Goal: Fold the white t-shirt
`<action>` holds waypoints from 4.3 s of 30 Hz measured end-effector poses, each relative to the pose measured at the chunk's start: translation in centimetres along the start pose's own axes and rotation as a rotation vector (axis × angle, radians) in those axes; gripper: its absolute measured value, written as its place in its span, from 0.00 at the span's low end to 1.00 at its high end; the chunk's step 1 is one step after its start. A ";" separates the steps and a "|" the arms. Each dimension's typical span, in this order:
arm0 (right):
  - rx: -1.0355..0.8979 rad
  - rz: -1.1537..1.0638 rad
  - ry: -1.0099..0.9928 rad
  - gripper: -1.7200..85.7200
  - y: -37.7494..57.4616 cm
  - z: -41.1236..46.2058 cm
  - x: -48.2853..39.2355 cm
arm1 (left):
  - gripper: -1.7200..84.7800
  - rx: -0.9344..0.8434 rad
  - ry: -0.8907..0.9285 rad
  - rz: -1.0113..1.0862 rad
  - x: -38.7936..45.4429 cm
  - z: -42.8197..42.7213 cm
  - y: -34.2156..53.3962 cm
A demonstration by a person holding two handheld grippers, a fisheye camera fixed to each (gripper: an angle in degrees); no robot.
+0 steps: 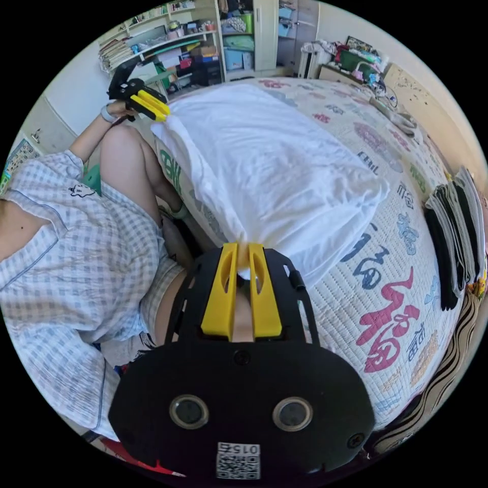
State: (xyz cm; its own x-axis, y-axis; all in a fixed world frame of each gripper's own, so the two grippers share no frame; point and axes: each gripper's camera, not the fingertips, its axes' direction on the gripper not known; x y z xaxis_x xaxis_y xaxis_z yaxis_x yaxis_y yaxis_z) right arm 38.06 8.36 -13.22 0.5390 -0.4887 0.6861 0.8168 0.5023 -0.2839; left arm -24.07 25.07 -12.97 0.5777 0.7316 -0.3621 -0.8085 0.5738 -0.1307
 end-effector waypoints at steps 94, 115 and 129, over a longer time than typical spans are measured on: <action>0.396 0.573 -0.237 0.03 -6.5 0.6 32.7 | 0.11 0.184 0.178 -0.661 -37.2 -8.1 -9.1; 0.499 0.707 -0.340 0.01 -6.8 1.0 34.9 | 0.02 0.331 0.224 -0.722 -39.6 -6.3 -8.2; 0.431 0.699 -0.202 0.09 -6.8 1.4 32.3 | 0.09 0.268 0.074 -0.792 -37.4 -4.4 -6.1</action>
State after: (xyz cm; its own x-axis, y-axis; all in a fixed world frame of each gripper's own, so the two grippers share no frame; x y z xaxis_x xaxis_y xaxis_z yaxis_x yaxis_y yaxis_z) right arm 49.67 -9.85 11.78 0.8102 0.1526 0.5660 0.1367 0.8897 -0.4356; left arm -41.25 -7.42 -2.63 0.9471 0.0550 -0.3163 -0.1075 0.9826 -0.1512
